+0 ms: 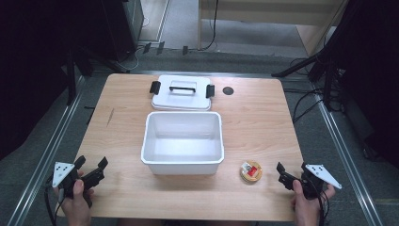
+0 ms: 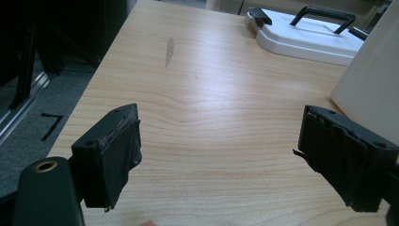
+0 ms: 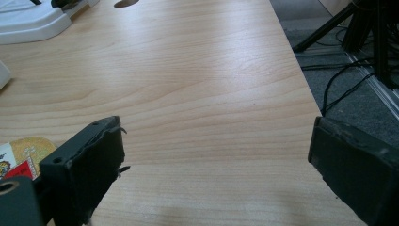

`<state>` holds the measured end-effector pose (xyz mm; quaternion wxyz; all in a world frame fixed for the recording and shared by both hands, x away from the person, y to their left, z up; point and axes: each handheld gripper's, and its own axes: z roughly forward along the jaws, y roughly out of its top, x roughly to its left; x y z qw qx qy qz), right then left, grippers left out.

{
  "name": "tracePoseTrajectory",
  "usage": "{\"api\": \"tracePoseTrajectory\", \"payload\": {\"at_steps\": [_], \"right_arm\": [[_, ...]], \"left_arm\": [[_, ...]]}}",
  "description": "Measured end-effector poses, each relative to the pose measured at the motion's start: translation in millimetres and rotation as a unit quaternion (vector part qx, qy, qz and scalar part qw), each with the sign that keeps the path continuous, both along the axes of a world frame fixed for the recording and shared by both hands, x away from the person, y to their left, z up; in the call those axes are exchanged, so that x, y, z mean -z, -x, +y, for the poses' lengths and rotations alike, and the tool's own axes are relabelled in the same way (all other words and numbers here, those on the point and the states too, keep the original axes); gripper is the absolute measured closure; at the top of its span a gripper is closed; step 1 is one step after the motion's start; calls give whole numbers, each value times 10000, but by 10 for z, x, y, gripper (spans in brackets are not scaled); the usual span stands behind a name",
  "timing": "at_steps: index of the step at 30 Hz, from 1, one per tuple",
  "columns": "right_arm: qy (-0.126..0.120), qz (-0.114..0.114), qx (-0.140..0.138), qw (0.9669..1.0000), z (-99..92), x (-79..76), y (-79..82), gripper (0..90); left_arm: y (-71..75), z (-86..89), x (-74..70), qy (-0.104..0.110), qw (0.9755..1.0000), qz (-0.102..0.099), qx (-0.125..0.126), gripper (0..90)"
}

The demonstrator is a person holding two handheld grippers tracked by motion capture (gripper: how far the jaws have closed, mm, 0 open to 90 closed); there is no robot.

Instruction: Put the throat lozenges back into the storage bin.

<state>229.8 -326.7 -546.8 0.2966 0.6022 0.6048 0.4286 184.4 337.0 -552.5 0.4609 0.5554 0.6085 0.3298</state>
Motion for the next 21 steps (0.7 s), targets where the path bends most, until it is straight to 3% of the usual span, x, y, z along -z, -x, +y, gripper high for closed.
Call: {"api": "tracePoseTrajectory", "payload": {"at_steps": [6,13,18,21], "right_arm": [[165,-33,44,9998,27,-4,14,102],[496,318,-261,9979,114,-51,38,127],[809,835,-608,9914,212,-185,32,128],[976,1249,-750,9845,276,-297,2,128]], "left_arm": [[-15,-1,0,10,10000,37,2,143],[-20,8,0,50,10000,66,18,143],[-28,18,2,111,9999,110,67,142],[-40,21,2,116,9997,164,100,142]]}}
